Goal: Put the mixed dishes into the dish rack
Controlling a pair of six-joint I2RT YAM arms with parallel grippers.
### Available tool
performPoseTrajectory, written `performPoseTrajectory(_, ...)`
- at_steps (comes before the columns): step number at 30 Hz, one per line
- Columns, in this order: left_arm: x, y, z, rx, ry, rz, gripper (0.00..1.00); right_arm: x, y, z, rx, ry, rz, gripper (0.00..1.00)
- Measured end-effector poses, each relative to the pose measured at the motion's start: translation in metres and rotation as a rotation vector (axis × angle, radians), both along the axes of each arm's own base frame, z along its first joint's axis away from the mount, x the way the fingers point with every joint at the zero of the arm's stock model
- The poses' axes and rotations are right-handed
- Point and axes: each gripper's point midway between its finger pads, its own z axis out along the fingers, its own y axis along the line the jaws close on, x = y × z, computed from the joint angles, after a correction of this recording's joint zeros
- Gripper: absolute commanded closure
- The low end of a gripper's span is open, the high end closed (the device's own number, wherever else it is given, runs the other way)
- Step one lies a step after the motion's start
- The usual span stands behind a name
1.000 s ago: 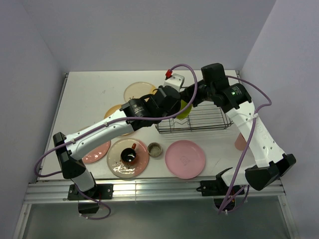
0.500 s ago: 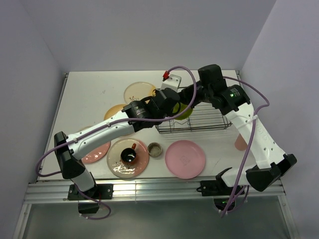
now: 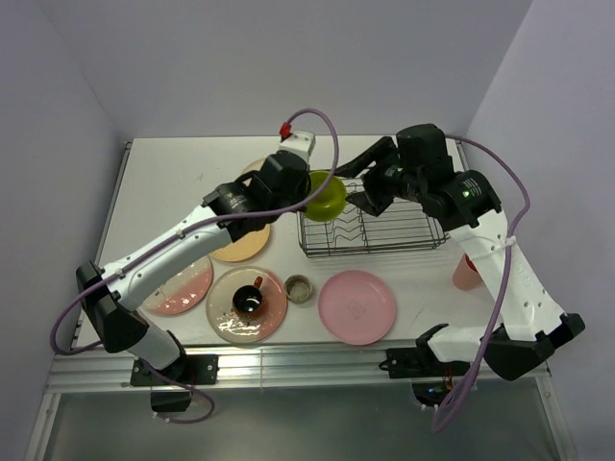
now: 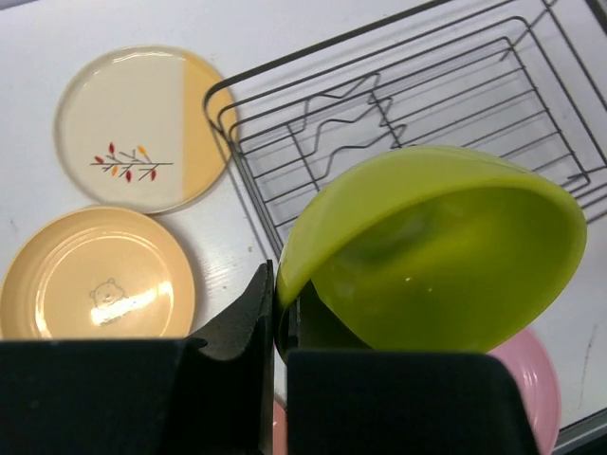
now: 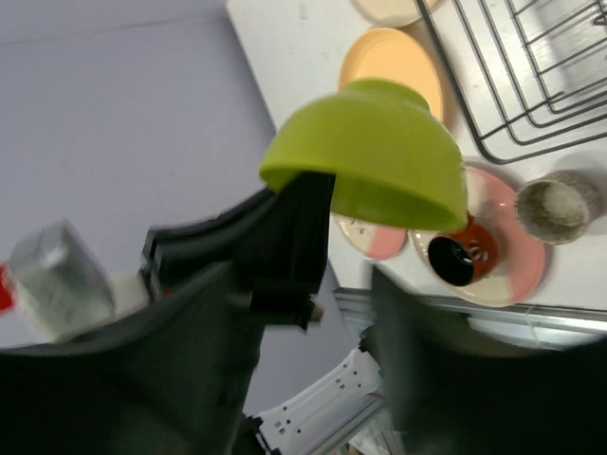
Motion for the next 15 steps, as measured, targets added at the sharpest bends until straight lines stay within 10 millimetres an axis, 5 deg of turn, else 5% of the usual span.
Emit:
performPoseTrajectory(5, 0.017, 0.022, -0.006, -0.026, 0.059, 0.008, 1.0, -0.01, 0.003, 0.014, -0.025, -0.077, 0.101, 0.22)
performPoseTrajectory(6, 0.018, 0.022, -0.008, -0.037, 0.077, -0.005, 1.0, -0.012, 0.005, 0.017, -0.033, -0.1, 0.13, 0.01)
performPoseTrajectory(12, 0.014, 0.019, -0.012, -0.144, 0.197, -0.119, 1.0, -0.026, 0.007, 0.037, -0.099, -0.261, 0.289, 0.0)
performPoseTrajectory(15, 0.008, 0.017, -0.008, -0.242, 0.254, -0.182, 1.0, -0.037, 0.009, 0.032, -0.079, -0.31, 0.373, 0.0)
